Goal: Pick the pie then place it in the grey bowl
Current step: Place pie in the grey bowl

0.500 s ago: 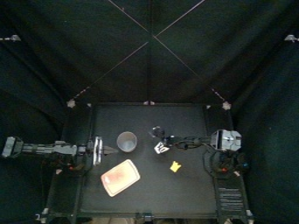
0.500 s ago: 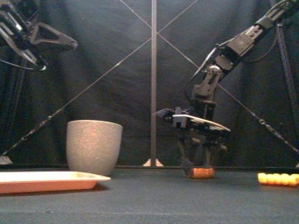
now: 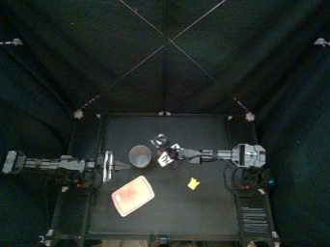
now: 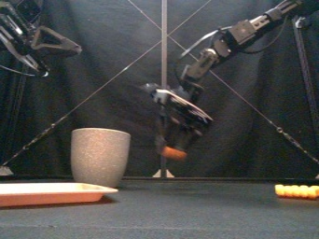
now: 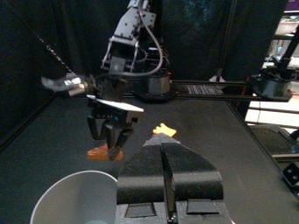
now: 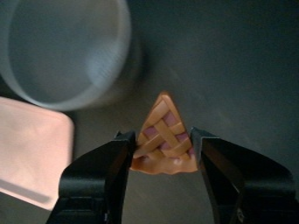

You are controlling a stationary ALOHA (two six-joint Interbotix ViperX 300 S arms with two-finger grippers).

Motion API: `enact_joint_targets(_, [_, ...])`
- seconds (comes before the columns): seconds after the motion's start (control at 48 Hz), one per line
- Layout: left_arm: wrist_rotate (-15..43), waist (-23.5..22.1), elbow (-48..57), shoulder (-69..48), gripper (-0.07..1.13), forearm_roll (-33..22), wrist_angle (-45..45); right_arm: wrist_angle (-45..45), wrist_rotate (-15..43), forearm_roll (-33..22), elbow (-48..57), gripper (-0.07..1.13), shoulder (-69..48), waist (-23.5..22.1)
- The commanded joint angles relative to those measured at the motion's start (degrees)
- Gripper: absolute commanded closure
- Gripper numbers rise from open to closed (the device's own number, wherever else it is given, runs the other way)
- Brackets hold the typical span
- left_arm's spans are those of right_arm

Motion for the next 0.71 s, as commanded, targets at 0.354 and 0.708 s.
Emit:
enact_joint_targets(0.354, [0.09,0.09,-0.18,0.18,1.09,0.00,-0.35,-14.33,0.26,-2.37,-7.47,0.48,7.82,0.18])
enact_joint_targets(0.708, [0.18,0.09,-0.26,0.26,1.09,0.00,-0.70,-5.54,-0.18,-2.02,-11.25,0.22,10.81,0.26])
